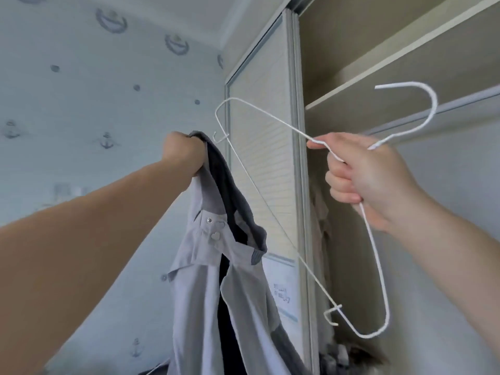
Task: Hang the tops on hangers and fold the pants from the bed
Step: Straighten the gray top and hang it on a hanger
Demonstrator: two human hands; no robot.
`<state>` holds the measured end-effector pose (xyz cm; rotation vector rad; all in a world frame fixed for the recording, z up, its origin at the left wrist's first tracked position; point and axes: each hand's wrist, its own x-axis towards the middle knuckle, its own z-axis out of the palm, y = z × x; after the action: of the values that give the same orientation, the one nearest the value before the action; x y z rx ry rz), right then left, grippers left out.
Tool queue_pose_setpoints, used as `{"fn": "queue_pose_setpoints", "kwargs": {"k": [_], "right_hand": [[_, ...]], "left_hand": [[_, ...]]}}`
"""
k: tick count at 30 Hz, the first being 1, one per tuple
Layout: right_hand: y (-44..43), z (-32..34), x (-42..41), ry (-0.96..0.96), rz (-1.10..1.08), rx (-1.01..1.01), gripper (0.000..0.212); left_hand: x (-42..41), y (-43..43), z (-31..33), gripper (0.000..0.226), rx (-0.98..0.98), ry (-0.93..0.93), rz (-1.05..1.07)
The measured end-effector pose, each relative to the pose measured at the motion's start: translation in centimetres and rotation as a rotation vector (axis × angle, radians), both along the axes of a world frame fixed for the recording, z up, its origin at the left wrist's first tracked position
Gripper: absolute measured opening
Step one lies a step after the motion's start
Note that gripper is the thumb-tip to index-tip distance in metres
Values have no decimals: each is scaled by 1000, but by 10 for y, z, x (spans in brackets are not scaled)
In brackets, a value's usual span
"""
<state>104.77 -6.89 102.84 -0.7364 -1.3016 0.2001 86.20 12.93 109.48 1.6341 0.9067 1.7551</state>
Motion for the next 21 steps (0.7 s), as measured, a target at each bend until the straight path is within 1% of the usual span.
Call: {"fn": "queue_pose_setpoints", "kwargs": {"k": [3,5,8,11,12,14,18,19,21], "right_hand": [[0,-10,-30,-2,114,-14,25],[1,-15,-51,-12,169,-33,25],[7,-22,-83,-21,259,-65,25],[15,-28,-115,-54,358,-92,26],[18,-29,-125,-64,392,-96,26],[23,-29,-146,-83,458,-103,28],[34,-30,-193,-160,550,-102,30],[37,-32,-207,-179,567,-99,30],[42,-38,-234,-213,586,-88,29]], "left_hand": [[-55,-18,-1,15,-23,19,124],[-90,-33,-2,11,-47,-2,164],[-137,-57,-2,12,-37,-33,232],[-181,-76,1,25,-32,-30,334],[-196,-81,2,24,-27,-23,371],[-225,-93,3,16,-15,5,444],[-279,-117,4,10,-34,91,607],[-293,-123,4,11,-48,129,650],[-321,-130,0,19,-77,235,741]]}}
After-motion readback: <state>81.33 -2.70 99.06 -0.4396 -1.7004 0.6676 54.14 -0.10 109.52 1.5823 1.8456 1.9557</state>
